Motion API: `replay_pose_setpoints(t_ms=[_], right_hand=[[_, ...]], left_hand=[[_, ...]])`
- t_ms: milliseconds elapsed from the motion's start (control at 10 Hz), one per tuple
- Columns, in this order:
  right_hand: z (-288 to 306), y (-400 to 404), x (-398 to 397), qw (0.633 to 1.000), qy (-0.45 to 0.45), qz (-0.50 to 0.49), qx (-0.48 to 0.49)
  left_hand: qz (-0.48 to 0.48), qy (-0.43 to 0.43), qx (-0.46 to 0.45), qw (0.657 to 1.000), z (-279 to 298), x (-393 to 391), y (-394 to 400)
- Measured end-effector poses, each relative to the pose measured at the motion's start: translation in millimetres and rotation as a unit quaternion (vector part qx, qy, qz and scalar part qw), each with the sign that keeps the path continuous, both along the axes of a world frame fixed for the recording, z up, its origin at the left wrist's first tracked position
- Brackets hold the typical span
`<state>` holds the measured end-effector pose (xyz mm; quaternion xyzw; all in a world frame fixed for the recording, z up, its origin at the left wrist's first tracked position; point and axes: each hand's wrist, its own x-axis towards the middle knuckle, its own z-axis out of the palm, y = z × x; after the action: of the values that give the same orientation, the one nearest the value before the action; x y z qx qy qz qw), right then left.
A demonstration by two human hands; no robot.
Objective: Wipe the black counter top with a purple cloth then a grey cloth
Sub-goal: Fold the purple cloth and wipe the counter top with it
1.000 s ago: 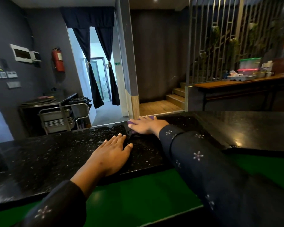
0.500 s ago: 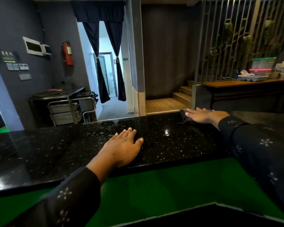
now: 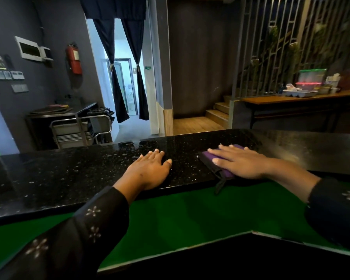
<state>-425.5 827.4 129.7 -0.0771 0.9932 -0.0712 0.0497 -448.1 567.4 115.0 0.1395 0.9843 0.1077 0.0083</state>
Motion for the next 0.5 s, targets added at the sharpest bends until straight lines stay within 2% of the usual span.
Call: replay_pose_setpoints(t_ms=[200,300,400,500], right_hand=[[0.0,7.9,-36.9,0.987,0.011,-0.158,0.009],[0.7,-29.9,-36.0,0.982,0.003,-0.189,0.011],[-0.1,-81.2,-24.3,0.990,0.004,-0.140,0.008],[-5.6,-124.3,-6.1,0.999,0.017,-0.046,0.013]], left_hand=[[-0.004,-0.001,0.018,1.000,2.3,-0.3,0.4],[0.003,-0.007,0.035,0.999,4.3,0.2,-1.0],[0.009,-0.034,0.129,0.991,11.5,4.4,-0.1],[0.016,-0.040,0.288,0.957,25.8,15.3,-17.8]])
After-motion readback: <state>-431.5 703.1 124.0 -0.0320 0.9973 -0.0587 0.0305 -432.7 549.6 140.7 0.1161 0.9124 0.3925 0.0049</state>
